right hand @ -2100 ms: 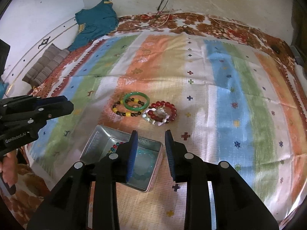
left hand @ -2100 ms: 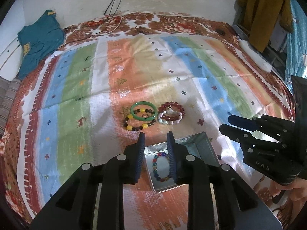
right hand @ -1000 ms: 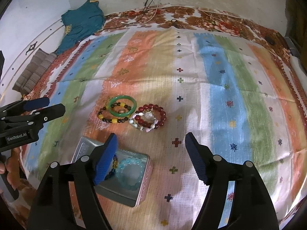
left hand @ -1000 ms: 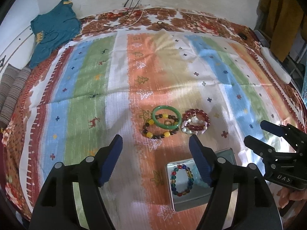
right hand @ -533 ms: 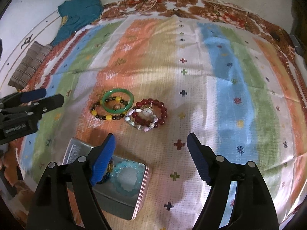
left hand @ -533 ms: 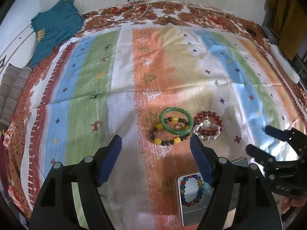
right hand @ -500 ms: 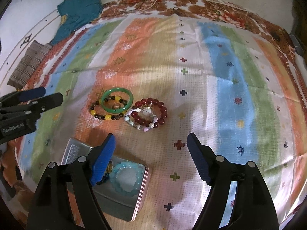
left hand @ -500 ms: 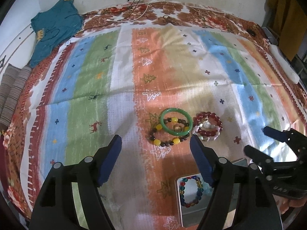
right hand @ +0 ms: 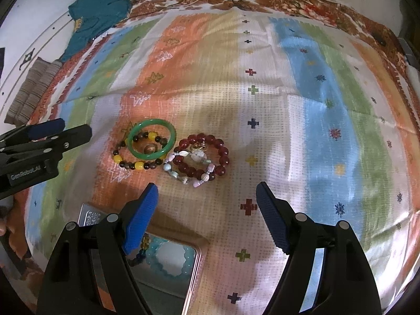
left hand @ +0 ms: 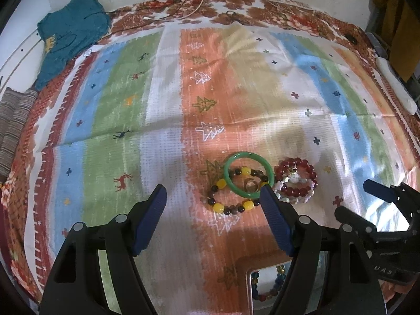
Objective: Organize jewelry
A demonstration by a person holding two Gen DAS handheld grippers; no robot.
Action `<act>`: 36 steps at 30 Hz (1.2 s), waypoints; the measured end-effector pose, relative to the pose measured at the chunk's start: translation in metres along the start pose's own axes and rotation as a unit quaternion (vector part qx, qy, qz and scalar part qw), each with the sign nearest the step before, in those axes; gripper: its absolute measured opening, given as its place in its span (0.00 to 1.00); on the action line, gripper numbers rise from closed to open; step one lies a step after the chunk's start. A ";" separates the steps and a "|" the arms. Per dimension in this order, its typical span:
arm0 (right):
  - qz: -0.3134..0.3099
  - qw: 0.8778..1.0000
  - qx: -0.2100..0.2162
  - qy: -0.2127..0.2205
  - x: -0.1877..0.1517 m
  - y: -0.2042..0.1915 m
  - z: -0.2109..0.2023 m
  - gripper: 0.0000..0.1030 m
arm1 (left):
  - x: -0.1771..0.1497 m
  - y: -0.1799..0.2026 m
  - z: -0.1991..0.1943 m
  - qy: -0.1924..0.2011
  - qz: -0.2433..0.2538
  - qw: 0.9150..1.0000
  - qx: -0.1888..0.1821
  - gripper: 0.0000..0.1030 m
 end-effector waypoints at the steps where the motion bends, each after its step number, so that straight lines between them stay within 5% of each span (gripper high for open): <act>1: -0.001 1.000 -0.001 -0.003 0.001 0.000 0.002 0.75 | 0.001 0.000 0.003 -0.002 0.000 1.000 0.000 0.71; 20: 0.014 0.999 -0.002 -0.038 0.009 0.002 0.046 0.74 | 0.015 0.007 0.055 -0.039 0.009 0.999 -0.003 0.65; 36: 0.007 0.998 -0.004 -0.067 0.007 -0.003 0.070 0.41 | 0.011 0.010 0.087 -0.070 0.026 0.997 -0.003 0.43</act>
Point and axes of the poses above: each gripper's, at about its wrist camera, not at the fingertips, and z roughly the way its jaws point, y to its right, x to its top, the point moved 5 cm from there along z, roughly the way its jaws point, and after that the axes turned 4 degrees about y, right-handed, at the moved point
